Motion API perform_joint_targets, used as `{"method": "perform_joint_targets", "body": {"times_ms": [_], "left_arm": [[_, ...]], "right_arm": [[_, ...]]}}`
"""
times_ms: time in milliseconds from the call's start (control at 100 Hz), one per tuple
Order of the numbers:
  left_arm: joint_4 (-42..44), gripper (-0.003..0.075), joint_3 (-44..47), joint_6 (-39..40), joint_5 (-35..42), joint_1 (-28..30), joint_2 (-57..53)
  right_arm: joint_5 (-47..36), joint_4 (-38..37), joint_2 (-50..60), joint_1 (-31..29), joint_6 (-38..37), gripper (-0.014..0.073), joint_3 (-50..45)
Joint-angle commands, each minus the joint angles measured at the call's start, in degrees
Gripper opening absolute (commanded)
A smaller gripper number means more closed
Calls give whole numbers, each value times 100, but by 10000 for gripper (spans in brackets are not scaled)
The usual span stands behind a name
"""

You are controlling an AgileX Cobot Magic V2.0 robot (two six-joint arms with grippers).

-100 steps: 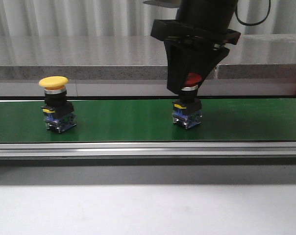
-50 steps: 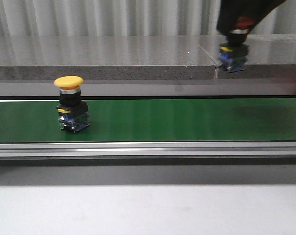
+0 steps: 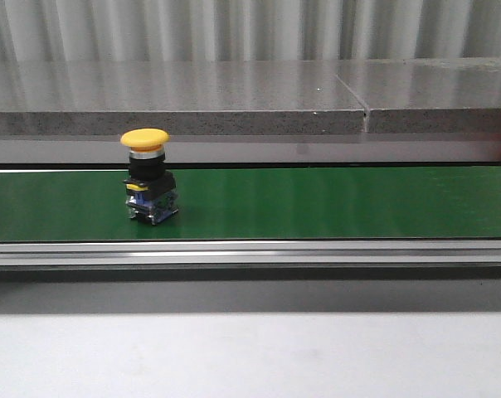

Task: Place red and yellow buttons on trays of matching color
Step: 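Carry the red button into the red tray and open right gripper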

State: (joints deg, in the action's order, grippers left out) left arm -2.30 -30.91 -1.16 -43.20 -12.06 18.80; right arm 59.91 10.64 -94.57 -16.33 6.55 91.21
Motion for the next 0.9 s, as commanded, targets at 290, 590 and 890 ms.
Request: {"method": "perform_joint_targets", "body": {"times_ms": [290,590,890], "left_arm": [[-64,-21,-151,69,377,-52,46],[-64,-21,-151,69,377,-52,46],[-64,-21,-151,69,377,-52,46]], "right_arm": [[-720,64,-490,-803,-424,214,166],[-1426,70,-1099,-944,-655,214,172],[-1780,291,-1543,-944,-655,218,172]]}}
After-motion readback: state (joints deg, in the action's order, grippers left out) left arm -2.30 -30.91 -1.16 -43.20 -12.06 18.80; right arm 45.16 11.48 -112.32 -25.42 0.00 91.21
